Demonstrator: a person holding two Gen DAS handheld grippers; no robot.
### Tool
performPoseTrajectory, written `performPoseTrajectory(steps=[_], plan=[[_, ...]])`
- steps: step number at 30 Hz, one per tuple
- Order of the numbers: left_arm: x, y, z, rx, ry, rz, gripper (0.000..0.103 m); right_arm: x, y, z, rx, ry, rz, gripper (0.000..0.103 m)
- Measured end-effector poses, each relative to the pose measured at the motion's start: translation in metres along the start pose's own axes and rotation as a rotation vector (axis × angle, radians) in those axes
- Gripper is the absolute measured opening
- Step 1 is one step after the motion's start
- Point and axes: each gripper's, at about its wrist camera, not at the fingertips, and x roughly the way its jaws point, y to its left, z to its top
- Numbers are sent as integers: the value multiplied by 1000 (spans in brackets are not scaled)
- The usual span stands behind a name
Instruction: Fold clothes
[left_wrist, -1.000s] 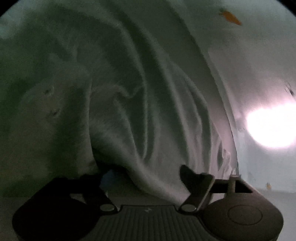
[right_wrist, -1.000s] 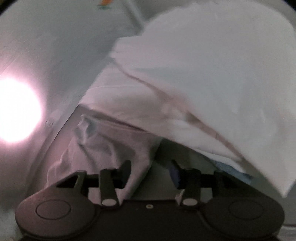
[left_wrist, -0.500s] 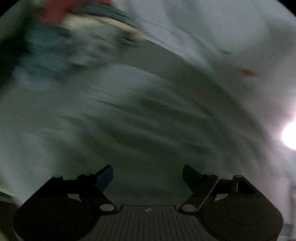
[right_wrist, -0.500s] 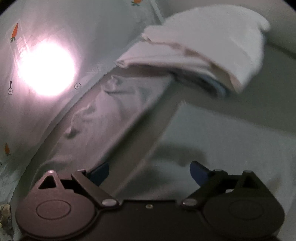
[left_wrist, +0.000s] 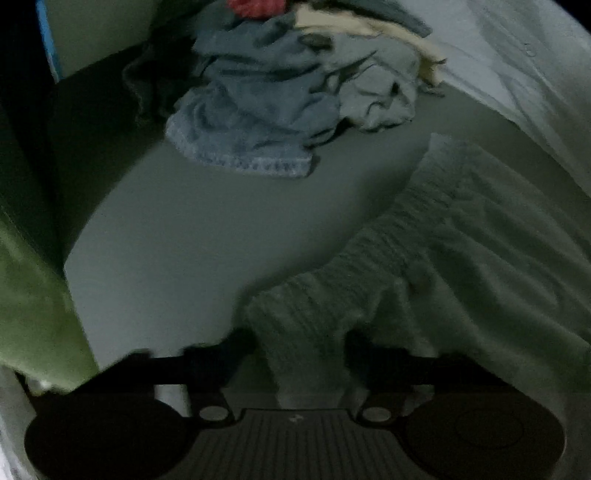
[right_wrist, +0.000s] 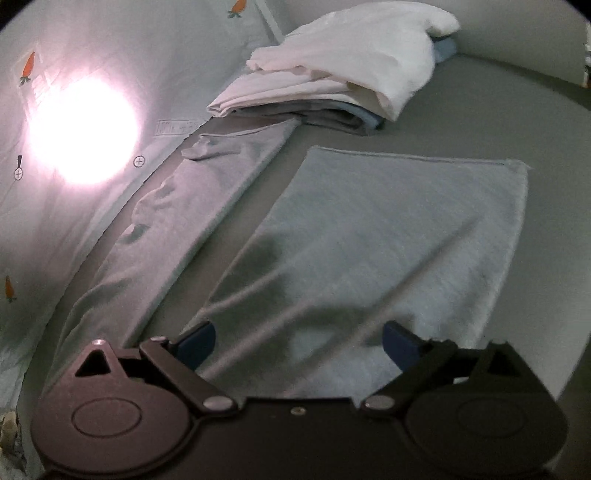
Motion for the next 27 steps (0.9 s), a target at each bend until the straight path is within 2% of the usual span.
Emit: performPoseTrajectory(steps=[2, 4, 8, 10, 12, 16, 17, 19, 23, 27], plan=[[-10, -7, -3, 41, -35, 15, 16, -5, -1, -4, 8, -5, -7, 98], [-18, -3, 3, 25, -61, 41, 14, -8, -1, -7, 10, -7, -13, 98], [-22, 36, 21, -97, -75, 96, 13, -15, 0, -7, 0, -21, -16, 98], [-12, 52, 24, -94, -72, 118, 13, -17, -1, -7, 0, -28, -16, 98], [2, 57, 23, -76, -38, 110, 13, -16, -5, -6, 5, -27, -24, 98], [8, 55, 19, -98, -9, 92, 24, -18, -16, -3, 10, -36, -52, 98], [6, 57, 17, -118, -4, 82, 34, -19, -20, -1, 18, -44, -60, 98], [3, 61, 12, -157, 6, 72, 46, -20, -29, 3, 35, -59, -81, 98], [-6, 67, 5, -169, 5, 74, 57, -19, -51, 13, 45, -101, -175, 98], [-17, 72, 2, -179, -7, 60, 60, -16, -75, 27, 52, -158, -291, 97]])
